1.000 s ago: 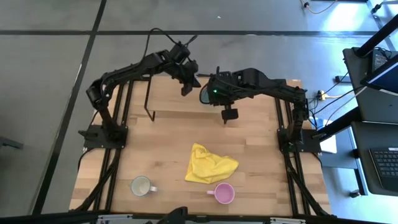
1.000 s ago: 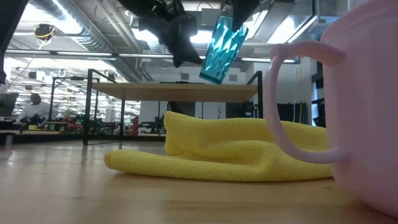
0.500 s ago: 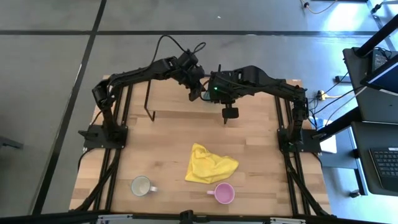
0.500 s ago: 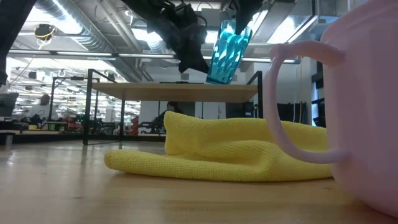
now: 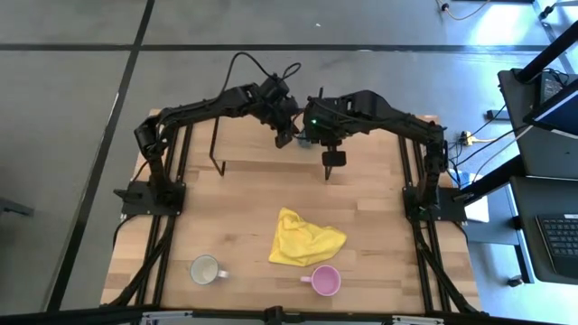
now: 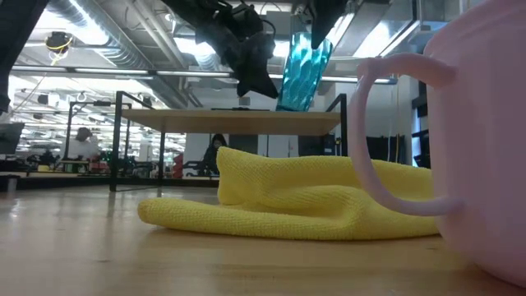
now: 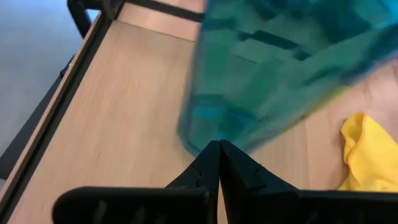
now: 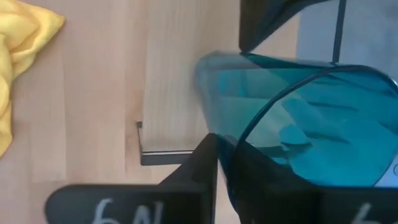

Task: Stack small to large cups/mugs on shelf
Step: Put the blue cup on the shelf

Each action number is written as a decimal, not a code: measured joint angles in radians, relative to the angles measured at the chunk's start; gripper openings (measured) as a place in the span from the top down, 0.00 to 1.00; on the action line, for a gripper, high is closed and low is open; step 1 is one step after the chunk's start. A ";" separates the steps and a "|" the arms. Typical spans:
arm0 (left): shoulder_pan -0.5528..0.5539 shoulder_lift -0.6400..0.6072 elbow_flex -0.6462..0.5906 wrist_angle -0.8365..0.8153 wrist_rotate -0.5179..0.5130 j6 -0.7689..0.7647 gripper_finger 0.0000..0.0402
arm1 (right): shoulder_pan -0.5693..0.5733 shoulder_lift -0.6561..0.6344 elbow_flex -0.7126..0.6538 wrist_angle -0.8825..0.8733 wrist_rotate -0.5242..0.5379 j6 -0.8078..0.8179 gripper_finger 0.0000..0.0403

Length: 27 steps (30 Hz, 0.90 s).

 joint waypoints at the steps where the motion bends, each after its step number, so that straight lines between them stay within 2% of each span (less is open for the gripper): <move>1: -0.002 0.000 0.000 0.008 0.001 -0.002 0.99 | -0.004 -0.001 0.000 0.001 -0.005 0.001 0.90; 9: -0.015 0.013 0.000 0.046 0.008 -0.005 0.98 | -0.015 -0.001 0.000 0.017 -0.026 0.000 0.84; 21: -0.006 0.061 -0.001 0.015 0.014 0.003 0.97 | -0.015 -0.001 0.000 0.041 -0.028 0.000 0.83; 27: 0.020 0.055 -0.001 -0.010 0.012 0.003 0.98 | -0.015 -0.001 0.000 0.074 0.020 -0.007 0.83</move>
